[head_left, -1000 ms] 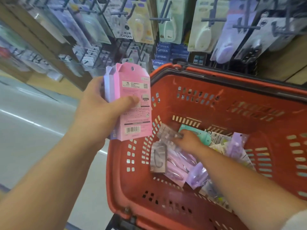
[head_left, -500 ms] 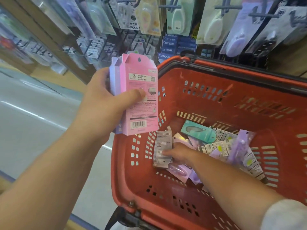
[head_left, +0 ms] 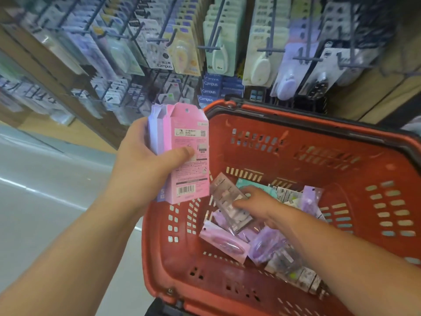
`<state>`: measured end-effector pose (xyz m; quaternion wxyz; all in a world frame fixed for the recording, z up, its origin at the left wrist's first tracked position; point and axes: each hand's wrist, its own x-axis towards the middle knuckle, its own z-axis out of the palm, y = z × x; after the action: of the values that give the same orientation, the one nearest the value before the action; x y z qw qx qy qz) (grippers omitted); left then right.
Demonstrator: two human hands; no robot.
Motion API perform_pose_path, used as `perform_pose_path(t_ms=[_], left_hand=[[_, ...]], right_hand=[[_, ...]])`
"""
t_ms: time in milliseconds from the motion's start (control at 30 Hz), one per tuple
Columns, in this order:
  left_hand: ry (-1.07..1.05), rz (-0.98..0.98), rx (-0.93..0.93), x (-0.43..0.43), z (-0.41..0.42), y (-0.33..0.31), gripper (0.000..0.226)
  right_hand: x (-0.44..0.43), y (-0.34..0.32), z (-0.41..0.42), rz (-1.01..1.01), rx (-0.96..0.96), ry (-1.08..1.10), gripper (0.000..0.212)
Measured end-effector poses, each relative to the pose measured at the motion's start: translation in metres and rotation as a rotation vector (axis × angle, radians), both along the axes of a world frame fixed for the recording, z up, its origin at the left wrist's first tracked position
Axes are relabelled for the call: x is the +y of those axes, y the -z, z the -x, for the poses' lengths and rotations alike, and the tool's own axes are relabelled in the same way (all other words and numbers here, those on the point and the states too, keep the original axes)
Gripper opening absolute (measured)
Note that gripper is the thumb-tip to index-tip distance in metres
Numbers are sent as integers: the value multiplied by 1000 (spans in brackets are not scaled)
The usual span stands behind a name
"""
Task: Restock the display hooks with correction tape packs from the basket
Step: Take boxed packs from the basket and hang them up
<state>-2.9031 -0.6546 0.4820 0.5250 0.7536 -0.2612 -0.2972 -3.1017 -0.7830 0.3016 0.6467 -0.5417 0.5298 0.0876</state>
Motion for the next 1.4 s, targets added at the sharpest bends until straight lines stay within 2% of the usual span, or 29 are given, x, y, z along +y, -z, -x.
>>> perform_pose_path(t_ms=[133, 267, 367, 533, 633, 800, 900, 1000, 1067, 1133, 1267, 1333, 1400], left_hand=[[63, -29, -113, -12, 17, 5, 71], [171, -91, -361, -30, 40, -2, 79], [238, -118, -402, -40, 50, -6, 77], [365, -139, -179, -51, 83, -6, 81], [364, -91, -45, -53, 105, -6, 80], [282, -36, 230, -59, 132, -8, 59], [192, 40, 305, -66, 143, -17, 47], [119, 124, 302, -74, 145, -28, 45], [118, 148, 278, -79, 144, -34, 51], [138, 155, 236, -80, 143, -41, 57], [167, 169, 197, -78, 133, -48, 67], [168, 165, 195, -73, 124, -47, 65], [172, 161, 211, -67, 113, -44, 61]], right_hand=[[-30, -56, 30, 285, -20, -82, 60], [-47, -127, 61, 505, -45, -208, 61], [-51, -173, 86, 634, -87, -293, 63], [-46, -202, 114, 506, -365, -92, 74], [-45, -197, 123, 448, -491, 141, 77], [-39, -192, 115, 430, -609, 639, 71], [-31, -196, 105, 382, -663, 843, 60], [-24, -200, 100, 355, -670, 822, 34], [-20, -202, 98, 339, -642, 735, 28], [-16, -204, 98, 310, -663, 660, 35], [-14, -209, 102, 318, -719, 566, 81], [-15, -214, 103, 365, -726, 569, 80], [-17, -223, 100, 373, -743, 645, 65]])
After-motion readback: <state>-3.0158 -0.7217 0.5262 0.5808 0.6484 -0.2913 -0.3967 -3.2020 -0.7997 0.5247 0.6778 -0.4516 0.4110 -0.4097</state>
